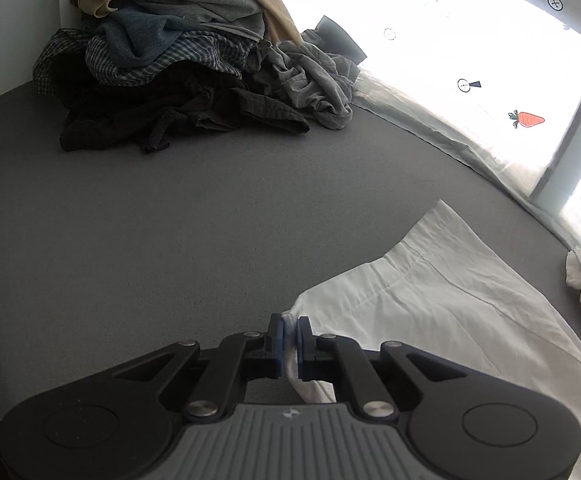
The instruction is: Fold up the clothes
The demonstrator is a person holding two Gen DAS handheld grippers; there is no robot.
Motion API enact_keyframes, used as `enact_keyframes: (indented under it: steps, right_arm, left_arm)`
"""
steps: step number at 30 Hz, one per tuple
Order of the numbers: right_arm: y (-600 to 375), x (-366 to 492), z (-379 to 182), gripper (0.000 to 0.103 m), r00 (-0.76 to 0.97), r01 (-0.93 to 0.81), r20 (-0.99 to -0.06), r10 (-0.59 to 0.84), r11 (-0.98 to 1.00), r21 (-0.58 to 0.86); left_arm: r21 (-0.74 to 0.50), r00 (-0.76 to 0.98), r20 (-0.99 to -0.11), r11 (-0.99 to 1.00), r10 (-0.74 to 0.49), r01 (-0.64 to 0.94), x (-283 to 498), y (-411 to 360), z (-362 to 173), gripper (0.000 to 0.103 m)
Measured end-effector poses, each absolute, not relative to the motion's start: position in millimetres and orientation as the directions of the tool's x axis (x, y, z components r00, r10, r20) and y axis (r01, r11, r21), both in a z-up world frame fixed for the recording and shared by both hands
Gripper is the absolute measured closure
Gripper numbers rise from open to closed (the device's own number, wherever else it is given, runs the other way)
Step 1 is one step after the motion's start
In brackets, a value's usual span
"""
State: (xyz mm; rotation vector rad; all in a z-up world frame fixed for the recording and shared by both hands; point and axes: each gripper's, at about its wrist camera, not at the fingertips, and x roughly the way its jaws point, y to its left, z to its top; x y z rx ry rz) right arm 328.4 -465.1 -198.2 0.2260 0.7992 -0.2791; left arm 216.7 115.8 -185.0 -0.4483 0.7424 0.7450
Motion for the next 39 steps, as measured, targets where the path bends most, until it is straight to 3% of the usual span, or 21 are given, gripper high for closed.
enact_keyframes:
  steps: [10, 20, 28, 32, 35, 39]
  right_arm:
    - [-411.5, 327.3, -197.6, 0.000, 0.663, 0.242, -0.744, -0.079, 0.963, 0.114]
    - [-402.5, 326.1, -196.5, 0.000, 0.651, 0.203, -0.755, -0.074, 0.976, 0.079]
    - [-418.7, 333.3, -196.7, 0.000, 0.640, 0.167, -0.767, -0.033, 0.981, 0.096]
    - [-450.3, 328.1, -193.4, 0.000, 0.646, 0.225, -0.763, -0.034, 0.963, 0.148]
    - [-487.5, 321.5, -190.6, 0.000, 0.657, 0.289, -0.753, -0.030, 0.933, 0.215]
    - [-531.7, 318.2, -185.5, 0.000, 0.671, 0.313, -0.741, 0.005, 0.905, 0.289]
  left_arm:
    - [-0.105, 0.444, -0.738, 0.564, 0.508, -0.819, 162.0, 201.7, -186.7, 0.095]
    - [-0.039, 0.384, -0.779, 0.574, 0.495, -0.818, 163.2, 207.5, -216.0, 0.093]
    - [0.064, 0.330, -0.778, 0.590, 0.534, -0.805, 165.1, 199.6, -208.1, 0.081]
    - [0.061, 0.360, -0.745, 0.594, 0.562, -0.802, 158.0, 182.5, -187.5, 0.060]
    - [0.089, 0.399, -0.709, 0.635, 0.582, -0.768, 160.9, 150.1, -173.0, 0.054]
    - [0.052, 0.464, -0.721, 0.708, 0.515, -0.704, 177.8, 94.3, -166.1, 0.047]
